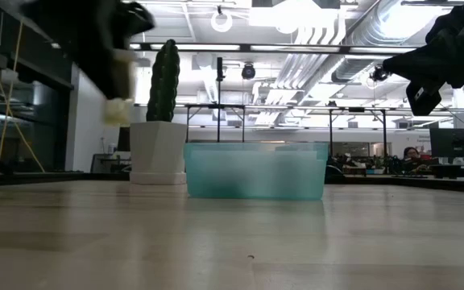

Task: Pick and place pill bottles into a basket
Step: Put the yellow pill bottle into the blue bin

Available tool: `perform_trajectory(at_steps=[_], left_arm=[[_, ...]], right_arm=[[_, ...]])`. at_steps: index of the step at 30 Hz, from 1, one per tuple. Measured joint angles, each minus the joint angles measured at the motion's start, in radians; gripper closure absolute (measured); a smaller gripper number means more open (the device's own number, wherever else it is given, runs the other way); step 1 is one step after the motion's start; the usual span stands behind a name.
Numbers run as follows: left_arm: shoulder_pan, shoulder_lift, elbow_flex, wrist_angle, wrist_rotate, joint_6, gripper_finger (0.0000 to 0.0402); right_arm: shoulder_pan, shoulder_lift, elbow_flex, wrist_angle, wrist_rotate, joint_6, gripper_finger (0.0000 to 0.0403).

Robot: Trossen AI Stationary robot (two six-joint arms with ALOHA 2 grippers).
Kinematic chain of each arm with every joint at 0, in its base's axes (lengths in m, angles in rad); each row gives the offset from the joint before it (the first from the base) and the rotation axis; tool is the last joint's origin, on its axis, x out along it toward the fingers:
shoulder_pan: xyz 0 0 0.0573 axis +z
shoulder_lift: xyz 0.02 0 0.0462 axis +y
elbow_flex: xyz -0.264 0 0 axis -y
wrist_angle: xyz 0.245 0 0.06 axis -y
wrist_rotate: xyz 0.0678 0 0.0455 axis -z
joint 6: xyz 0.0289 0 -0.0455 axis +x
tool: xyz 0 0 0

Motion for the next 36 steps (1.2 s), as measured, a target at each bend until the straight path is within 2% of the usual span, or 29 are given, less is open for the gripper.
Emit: perform_trajectory(at_steps=[8,13,24,29,36], left_arm=[[0.168,0.0,0.043,0.024,0.008,0.207,0.0251],[0.267,0.0,0.072,0.092,0.038,0.353,0.0261],[0.49,0.0,0.073,0.33,0.264,0.526,0.0256],[0.538,0.0,0.053,0.448,0.339,0.535,0.026],[0.535,0.031,0.015,0.517,0.362,0.561,0.0264]], right_arm=[[0.0,0.0,0.0,0.0,0.0,0.019,0.0402],[0.0,0.0,0.0,0.0,0.0,0.018,0.0402],[0.0,0.0,0.0,0.001,0.017,0.015,0.0402],[0.0,0.0,0.0,0.001,0.017,0.015,0.0402],[0.0,0.0,0.0,0.001,0.019,0.008,0.0402]])
